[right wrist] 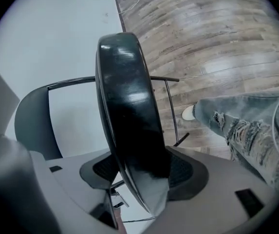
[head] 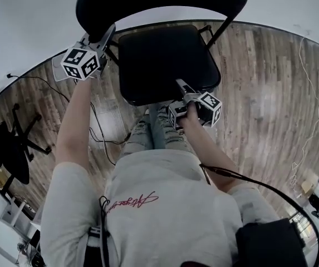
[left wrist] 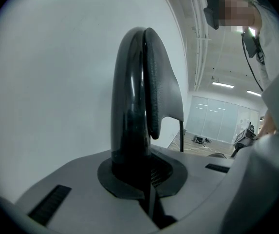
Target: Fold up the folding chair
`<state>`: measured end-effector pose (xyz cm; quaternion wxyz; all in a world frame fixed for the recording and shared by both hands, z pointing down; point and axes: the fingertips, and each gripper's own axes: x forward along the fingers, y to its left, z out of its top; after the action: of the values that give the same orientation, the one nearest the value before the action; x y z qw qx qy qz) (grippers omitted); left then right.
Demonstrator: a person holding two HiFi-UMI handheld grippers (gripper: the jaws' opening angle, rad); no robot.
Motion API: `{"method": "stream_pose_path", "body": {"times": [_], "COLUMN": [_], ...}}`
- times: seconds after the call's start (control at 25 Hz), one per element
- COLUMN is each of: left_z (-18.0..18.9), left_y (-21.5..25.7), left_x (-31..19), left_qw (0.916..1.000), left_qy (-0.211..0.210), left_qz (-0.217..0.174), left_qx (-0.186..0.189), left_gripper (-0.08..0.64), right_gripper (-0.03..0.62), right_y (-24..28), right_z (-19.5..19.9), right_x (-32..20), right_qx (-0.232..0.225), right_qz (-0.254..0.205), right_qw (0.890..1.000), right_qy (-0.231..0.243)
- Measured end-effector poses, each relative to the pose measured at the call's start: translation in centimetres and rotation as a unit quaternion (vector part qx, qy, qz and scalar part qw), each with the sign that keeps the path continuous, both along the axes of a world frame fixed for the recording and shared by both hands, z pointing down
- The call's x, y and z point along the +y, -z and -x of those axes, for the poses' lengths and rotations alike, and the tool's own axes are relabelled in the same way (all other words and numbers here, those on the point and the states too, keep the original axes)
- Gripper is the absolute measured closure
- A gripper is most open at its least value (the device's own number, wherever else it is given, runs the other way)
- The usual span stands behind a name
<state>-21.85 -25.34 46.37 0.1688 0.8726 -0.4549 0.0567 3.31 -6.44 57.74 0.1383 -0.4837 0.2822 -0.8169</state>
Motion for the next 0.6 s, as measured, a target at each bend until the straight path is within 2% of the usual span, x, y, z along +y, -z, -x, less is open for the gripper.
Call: {"method": "stream_pose_path", "body": {"times": [0.16, 0.32, 0.6], "left_z": [0.3, 0.8, 2.7], "left_y": [1.2, 2.1, 2.7], "left_x": [-1.1, -2.3, -5.6], "left_qw": [0.9996, 0.9995, 0.9998], "left_qy": [-0.027, -0.030, -0.017], "left_qz": [-0.008, -0.012, -0.003], "left_qx": [-0.002, -0.004, 0.006], "left_gripper": [0.543, 0.543, 0.543], "right_gripper": [0.333, 0.332, 0.333], "right_y": [2.6, 5.2, 8.6], "right_z": [1.3, 2.9, 5.0], "right_x": [-3.5, -6.9, -14.8], "right_qx": [0.005, -0.005, 0.009], "right_qz": [0.034, 0.061, 0.046], "right_qw": [0.999, 0.998, 0.999], "right_qy": [0.001, -0.002, -0.004]}}
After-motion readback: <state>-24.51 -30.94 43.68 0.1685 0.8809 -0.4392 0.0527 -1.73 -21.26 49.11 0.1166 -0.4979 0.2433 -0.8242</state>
